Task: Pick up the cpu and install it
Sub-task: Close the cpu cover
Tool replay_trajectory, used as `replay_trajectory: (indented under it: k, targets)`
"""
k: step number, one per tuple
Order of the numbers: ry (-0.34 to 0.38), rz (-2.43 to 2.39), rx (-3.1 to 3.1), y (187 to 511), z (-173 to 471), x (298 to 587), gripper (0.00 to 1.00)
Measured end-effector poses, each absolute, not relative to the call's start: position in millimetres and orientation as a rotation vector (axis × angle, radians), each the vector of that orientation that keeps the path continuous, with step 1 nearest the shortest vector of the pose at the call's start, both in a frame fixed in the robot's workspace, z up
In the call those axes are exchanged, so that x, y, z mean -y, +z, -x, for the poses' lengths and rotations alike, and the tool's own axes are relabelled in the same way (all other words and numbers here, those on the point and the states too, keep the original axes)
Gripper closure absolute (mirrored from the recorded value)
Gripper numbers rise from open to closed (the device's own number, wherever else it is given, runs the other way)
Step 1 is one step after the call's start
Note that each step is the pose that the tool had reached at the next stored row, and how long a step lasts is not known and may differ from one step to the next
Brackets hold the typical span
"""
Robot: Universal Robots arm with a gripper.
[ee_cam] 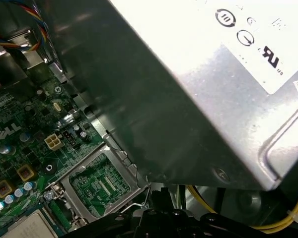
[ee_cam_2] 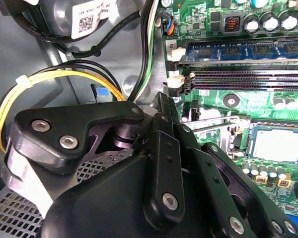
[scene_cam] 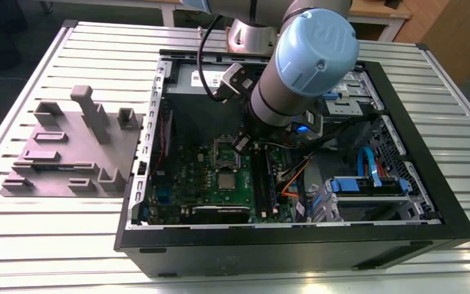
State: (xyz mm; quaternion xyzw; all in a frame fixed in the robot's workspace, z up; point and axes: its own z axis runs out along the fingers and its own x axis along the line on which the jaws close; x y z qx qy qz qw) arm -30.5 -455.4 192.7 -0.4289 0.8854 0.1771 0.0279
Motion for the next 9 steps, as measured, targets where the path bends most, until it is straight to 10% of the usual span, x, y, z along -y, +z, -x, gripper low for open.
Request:
replay_trajectory:
  k: [9]
  targets:
    - [0.544,1.324,-2.735,193.4,32.4,455.3,0.90]
